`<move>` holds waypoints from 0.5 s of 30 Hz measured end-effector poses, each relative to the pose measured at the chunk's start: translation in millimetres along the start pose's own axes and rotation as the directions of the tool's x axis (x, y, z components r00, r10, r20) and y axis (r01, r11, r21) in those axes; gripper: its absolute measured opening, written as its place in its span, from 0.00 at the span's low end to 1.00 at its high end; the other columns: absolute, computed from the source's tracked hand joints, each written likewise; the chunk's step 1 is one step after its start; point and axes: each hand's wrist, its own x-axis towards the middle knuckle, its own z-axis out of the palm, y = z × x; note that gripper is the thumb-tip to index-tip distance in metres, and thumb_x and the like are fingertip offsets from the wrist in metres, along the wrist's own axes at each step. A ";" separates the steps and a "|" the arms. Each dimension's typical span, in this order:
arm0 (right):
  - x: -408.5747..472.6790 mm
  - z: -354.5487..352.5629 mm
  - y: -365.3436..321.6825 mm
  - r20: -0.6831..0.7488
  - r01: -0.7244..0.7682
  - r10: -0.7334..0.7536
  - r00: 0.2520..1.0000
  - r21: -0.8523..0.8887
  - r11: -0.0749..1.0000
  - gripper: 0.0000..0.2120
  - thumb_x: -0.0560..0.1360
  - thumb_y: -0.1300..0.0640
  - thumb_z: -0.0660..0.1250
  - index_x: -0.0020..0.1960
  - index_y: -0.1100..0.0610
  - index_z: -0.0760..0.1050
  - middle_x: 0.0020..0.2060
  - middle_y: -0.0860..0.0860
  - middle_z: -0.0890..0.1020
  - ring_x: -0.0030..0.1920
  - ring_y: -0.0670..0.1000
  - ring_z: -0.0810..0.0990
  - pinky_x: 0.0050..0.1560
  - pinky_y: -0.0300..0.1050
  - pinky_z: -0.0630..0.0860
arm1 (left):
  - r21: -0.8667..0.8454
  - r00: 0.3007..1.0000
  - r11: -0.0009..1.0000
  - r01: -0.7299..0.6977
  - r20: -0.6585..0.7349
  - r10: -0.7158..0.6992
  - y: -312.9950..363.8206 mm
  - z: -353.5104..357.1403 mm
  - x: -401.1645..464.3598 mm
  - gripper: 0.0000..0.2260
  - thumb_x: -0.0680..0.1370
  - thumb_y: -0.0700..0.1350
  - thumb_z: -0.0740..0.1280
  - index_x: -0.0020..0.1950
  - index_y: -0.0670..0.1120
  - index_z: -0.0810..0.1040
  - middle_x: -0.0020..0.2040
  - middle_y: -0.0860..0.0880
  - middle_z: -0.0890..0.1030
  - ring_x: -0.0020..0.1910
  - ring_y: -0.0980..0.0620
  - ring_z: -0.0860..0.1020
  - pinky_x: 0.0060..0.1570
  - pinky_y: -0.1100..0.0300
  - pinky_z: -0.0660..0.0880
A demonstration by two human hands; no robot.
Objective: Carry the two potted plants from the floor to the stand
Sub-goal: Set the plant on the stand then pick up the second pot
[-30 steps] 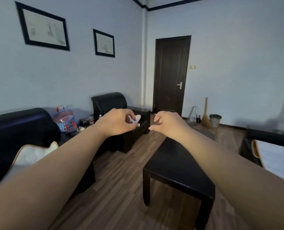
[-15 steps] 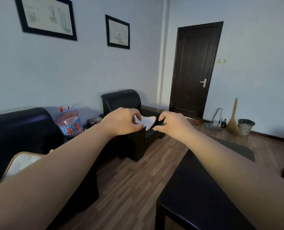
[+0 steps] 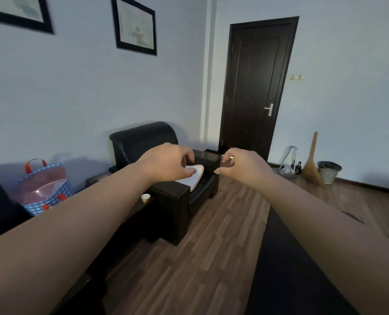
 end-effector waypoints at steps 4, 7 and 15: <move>79.1 14.6 30.8 -0.008 -0.041 0.040 0.999 -0.019 0.999 0.22 0.72 0.45 0.67 0.61 0.56 0.72 0.54 0.54 0.80 0.52 0.53 0.79 0.52 0.48 0.77 | 0.016 0.997 0.998 -0.067 0.031 0.067 -21.8 18.8 90.1 0.16 0.74 0.54 0.64 0.59 0.51 0.73 0.51 0.51 0.81 0.50 0.52 0.77 0.51 0.53 0.76; 149.1 25.2 62.1 -0.025 -0.065 0.065 0.998 -0.039 0.997 0.21 0.72 0.46 0.68 0.60 0.56 0.73 0.52 0.53 0.80 0.49 0.51 0.77 0.48 0.44 0.75 | 0.034 0.993 0.994 -0.102 0.060 0.100 -35.0 37.9 167.8 0.15 0.74 0.54 0.64 0.58 0.51 0.74 0.52 0.51 0.80 0.49 0.52 0.77 0.49 0.54 0.76; 330.2 21.6 164.7 -0.115 -0.151 0.145 0.983 -0.043 0.988 0.20 0.72 0.47 0.68 0.60 0.54 0.72 0.43 0.48 0.76 0.45 0.49 0.77 0.44 0.42 0.74 | 0.025 0.979 0.979 -0.204 0.025 0.204 -53.9 62.9 387.3 0.16 0.74 0.54 0.64 0.59 0.52 0.73 0.53 0.51 0.80 0.50 0.52 0.77 0.52 0.54 0.76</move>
